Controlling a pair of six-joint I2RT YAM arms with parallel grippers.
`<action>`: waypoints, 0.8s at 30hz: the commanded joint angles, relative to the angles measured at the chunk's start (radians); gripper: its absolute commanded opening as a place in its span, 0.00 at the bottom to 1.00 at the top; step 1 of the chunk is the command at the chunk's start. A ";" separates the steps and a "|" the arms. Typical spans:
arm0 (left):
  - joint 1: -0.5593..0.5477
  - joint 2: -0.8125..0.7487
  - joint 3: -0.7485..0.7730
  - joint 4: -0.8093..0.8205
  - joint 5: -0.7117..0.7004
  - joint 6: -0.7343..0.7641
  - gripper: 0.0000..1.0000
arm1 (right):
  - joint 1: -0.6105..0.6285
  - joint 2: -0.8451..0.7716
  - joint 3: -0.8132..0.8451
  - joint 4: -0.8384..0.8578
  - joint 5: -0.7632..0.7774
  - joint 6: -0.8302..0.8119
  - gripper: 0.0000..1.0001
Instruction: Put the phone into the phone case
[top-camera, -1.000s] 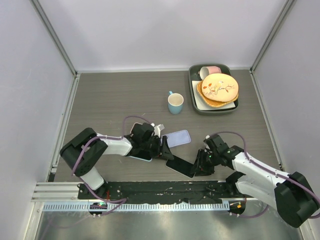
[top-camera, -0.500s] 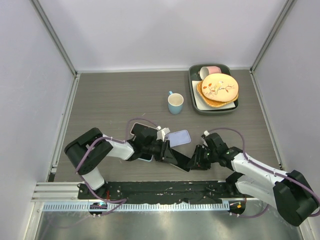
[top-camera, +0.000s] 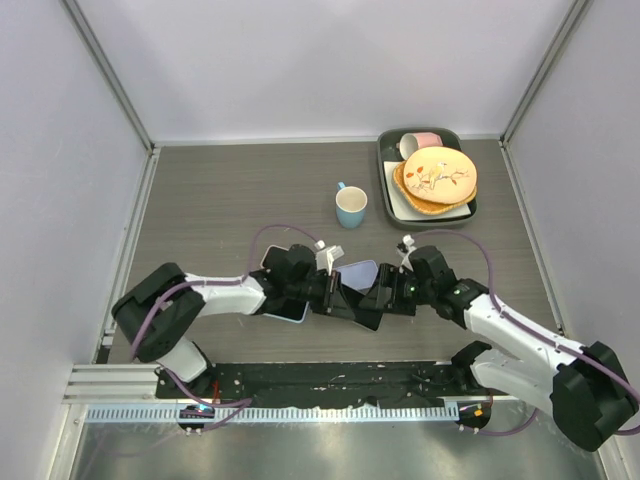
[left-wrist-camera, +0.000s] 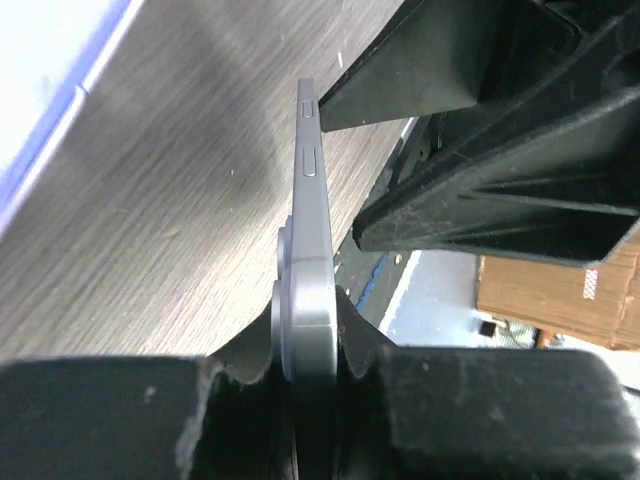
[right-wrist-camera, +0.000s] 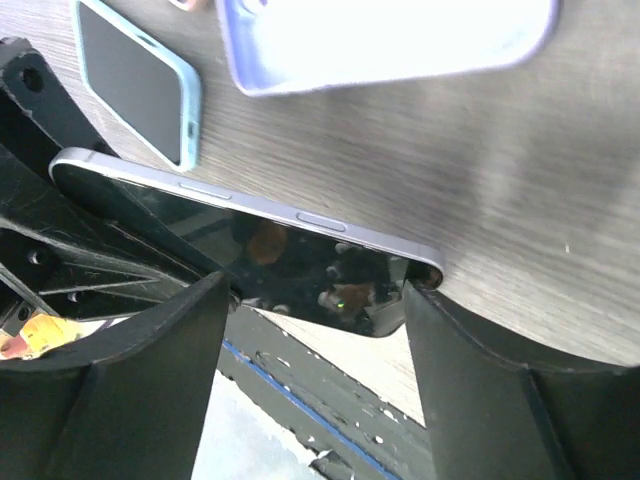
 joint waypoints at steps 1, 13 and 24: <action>0.027 -0.151 0.112 -0.151 -0.045 0.148 0.00 | -0.016 -0.024 0.110 0.067 -0.028 -0.111 0.81; 0.383 -0.546 -0.064 -0.028 0.151 0.035 0.00 | -0.194 0.026 0.249 0.344 -0.347 -0.118 0.95; 0.420 -0.603 -0.114 0.290 0.262 -0.178 0.00 | -0.174 0.123 0.201 0.748 -0.534 0.113 0.83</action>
